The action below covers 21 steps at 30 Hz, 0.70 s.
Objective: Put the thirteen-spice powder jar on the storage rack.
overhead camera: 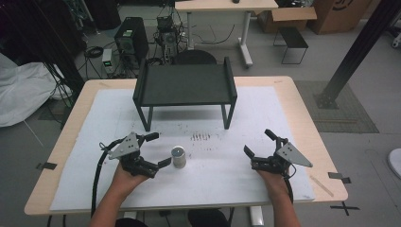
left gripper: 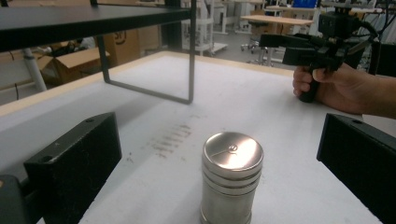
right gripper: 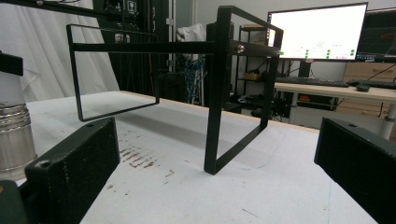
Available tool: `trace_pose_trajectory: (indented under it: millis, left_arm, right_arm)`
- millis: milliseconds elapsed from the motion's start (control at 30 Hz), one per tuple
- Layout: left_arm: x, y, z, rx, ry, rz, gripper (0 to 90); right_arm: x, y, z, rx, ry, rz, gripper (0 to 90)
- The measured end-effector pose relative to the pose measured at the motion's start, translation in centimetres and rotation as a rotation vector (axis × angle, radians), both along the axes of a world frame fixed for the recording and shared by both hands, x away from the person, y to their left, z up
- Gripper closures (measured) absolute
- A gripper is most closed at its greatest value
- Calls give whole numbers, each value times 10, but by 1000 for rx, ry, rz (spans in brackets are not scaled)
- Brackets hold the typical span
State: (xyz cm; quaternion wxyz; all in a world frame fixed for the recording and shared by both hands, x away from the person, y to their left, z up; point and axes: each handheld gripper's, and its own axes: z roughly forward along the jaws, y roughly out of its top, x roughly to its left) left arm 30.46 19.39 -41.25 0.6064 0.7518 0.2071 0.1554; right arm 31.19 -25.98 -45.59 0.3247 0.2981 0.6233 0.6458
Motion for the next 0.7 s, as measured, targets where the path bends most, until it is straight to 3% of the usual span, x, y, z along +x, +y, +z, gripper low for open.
trace_pose_trajectory:
  millis: [700]
  left_arm:
    - [10,-24,-7,82,73,-10,2]
  right_arm:
    - [0,0,0,4,1,2,0]
